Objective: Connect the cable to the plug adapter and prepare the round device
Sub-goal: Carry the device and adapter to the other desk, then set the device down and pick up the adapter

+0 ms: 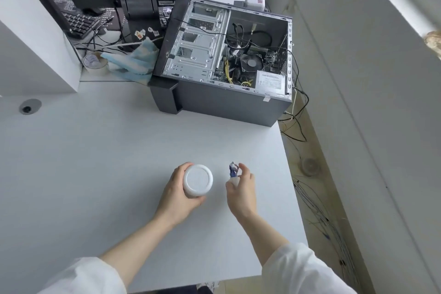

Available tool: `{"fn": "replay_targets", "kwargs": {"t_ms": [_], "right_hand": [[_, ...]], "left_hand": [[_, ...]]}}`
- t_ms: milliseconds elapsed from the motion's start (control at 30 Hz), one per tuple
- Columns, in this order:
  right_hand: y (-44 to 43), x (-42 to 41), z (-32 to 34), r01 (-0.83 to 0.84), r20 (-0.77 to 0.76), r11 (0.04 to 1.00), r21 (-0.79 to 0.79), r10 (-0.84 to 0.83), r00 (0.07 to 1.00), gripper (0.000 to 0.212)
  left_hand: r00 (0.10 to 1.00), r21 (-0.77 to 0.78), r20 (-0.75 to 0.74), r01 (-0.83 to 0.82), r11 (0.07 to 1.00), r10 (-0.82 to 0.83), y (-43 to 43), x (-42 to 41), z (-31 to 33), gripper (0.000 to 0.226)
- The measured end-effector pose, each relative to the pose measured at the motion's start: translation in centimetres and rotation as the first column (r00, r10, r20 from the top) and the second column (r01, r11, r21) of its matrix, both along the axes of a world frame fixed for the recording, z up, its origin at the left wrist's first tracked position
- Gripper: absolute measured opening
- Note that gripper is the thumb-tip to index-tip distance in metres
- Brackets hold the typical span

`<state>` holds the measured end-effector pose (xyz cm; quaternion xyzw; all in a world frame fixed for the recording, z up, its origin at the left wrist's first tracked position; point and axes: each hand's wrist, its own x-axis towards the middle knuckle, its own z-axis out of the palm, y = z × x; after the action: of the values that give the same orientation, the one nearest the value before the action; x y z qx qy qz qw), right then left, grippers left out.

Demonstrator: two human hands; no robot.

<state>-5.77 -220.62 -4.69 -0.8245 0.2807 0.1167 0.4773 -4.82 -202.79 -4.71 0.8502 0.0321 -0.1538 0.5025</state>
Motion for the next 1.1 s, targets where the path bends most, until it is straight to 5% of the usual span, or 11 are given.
{"fn": "replay_targets", "kwargs": {"t_ms": [767, 1100], "right_hand": [[1.8, 1.1, -3.6, -0.052, 0.064, 0.957, -0.285, 0.073, 0.995, 0.066], [-0.4, 0.3, -3.7, -0.123, 0.048, 0.939, -0.32, 0.145, 0.988, 0.063]], "left_hand": [[0.999, 0.094, 0.028, 0.021, 0.995, -0.024, 0.8, -0.1, -1.1, 0.09], [0.997, 0.123, 0.033, -0.07, 0.99, 0.067, 0.2, -2.2, -0.9, 0.115]]}}
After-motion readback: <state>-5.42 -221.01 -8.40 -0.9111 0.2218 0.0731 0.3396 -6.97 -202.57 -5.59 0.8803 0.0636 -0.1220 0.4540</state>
